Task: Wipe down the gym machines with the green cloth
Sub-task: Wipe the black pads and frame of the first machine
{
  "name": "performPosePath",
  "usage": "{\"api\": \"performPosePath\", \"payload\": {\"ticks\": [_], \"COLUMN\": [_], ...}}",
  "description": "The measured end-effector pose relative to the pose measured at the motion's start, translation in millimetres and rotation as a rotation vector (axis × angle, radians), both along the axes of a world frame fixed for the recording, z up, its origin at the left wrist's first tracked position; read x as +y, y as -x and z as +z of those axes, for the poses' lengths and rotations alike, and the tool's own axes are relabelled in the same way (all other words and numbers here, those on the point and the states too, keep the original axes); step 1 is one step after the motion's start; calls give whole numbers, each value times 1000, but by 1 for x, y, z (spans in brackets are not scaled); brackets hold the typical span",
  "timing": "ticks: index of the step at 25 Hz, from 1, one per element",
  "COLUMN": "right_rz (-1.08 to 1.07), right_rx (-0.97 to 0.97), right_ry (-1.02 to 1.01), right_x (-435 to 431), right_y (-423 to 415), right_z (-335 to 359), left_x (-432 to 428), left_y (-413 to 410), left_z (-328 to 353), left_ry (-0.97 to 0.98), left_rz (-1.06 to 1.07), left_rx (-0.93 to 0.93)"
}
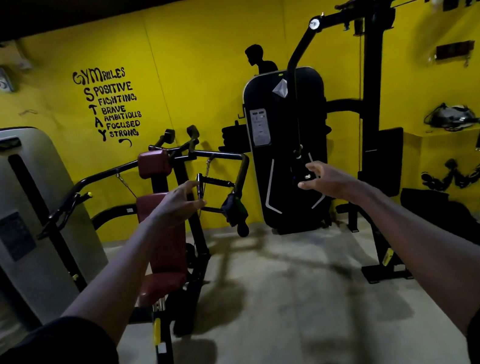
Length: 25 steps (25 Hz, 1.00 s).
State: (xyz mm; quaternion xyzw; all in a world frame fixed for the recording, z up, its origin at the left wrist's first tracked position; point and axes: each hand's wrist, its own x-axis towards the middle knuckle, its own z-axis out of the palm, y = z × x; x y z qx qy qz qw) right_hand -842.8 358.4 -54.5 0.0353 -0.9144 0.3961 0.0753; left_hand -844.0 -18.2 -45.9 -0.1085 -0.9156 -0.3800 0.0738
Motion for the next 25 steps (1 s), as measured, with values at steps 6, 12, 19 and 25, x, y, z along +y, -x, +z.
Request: {"api": "performPosePath", "payload": {"ticks": [6, 12, 19, 25], "right_rz": [57, 125, 137, 162], "right_rx": [0, -20, -44, -103], "right_ry": [3, -12, -36, -72], "right_x": [-2, -31, -84, -134], "right_y": [142, 255, 390, 487], "right_z": [-3, -12, -38, -71], "left_x": [-3, -19, -60, -88], "left_y": [118, 219, 359, 460], "left_z": [-3, -13, -39, -72], "left_ry": [189, 169, 130, 139], "left_rz": [32, 95, 75, 73], "left_rx": [0, -42, -85, -123]}}
